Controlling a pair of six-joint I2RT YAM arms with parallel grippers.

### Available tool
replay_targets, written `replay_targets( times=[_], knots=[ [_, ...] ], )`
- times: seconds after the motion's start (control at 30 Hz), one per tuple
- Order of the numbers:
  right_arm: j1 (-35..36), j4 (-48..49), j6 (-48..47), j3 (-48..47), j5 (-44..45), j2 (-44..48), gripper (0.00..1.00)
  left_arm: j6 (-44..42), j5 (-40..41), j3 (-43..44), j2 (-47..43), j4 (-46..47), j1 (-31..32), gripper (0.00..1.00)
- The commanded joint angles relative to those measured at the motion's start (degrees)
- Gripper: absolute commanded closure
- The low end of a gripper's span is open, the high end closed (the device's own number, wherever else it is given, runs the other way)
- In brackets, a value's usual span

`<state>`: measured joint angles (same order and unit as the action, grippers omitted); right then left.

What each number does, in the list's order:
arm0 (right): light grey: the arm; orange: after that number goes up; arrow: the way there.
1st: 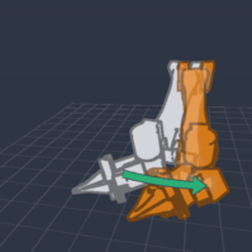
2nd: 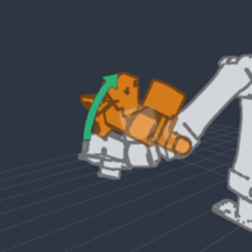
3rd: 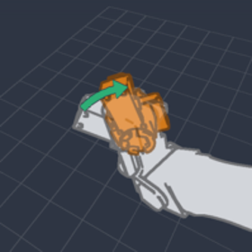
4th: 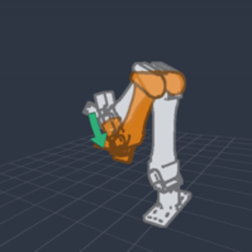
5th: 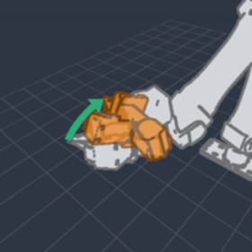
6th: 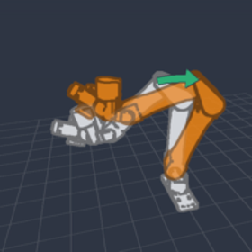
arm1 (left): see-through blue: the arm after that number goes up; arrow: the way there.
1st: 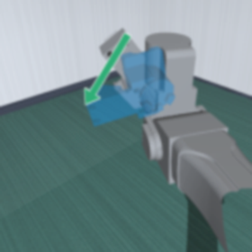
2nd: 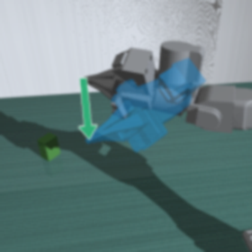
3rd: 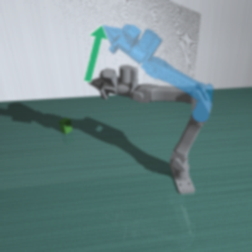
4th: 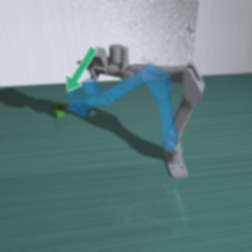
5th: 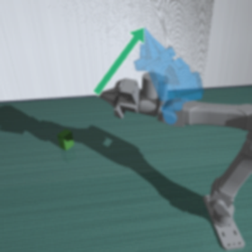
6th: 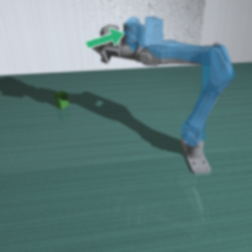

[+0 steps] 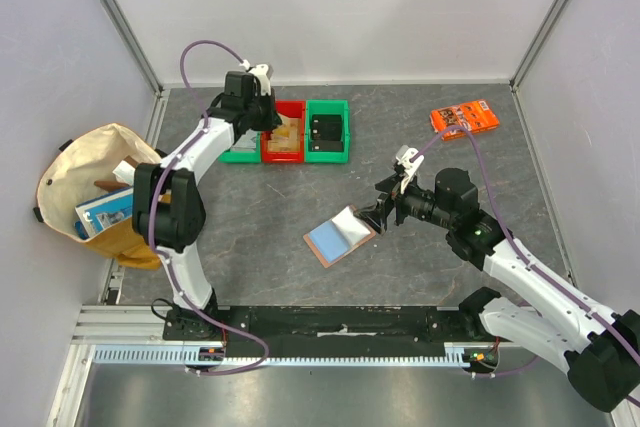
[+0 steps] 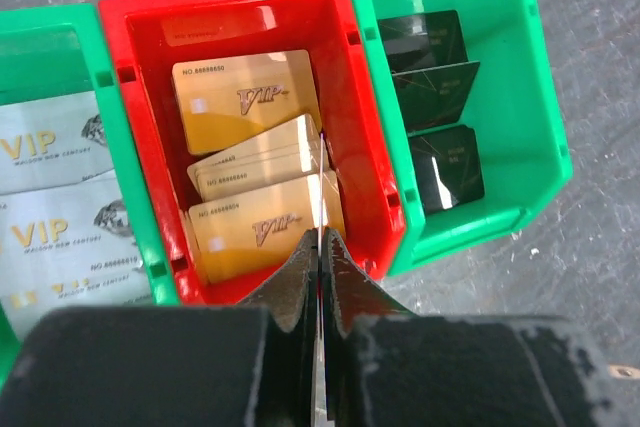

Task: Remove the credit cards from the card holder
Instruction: Place the credit card in the storage box.

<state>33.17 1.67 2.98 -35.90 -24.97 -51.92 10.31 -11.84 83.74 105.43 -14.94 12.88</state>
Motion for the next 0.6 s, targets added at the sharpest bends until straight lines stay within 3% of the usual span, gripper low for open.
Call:
replay_targets(
  times=[0.0, 0.27, 0.33, 0.4, 0.57],
  knots=[
    [0.05, 1.76, -0.08, 0.22, 1.15, 0.51, 0.02, 2.7, -1.16, 5.2, 5.48, -2.29, -0.23, 0.97],
    [0.05, 1.67, -0.26, 0.3, 1.42, 0.51, 0.02, 6.83, -8.9, 8.19, 11.11, -4.4, -0.14, 0.98],
    [0.05, 1.67, -0.26, 0.22, 1.33, 0.42, 0.02, 7.01, -9.08, 8.8, 12.08, -5.18, -0.23, 0.93],
    [0.05, 1.49, -0.08, 0.22, 1.33, 0.5, 0.02, 6.57, -7.95, 10.12, 12.96, -7.11, -0.23, 0.81],
    [0.05, 0.61, 0.0, -0.14, 2.82, 0.94, 0.02, 3.85, -3.38, 11.17, 10.07, -9.31, -0.23, 0.37]
  ],
)
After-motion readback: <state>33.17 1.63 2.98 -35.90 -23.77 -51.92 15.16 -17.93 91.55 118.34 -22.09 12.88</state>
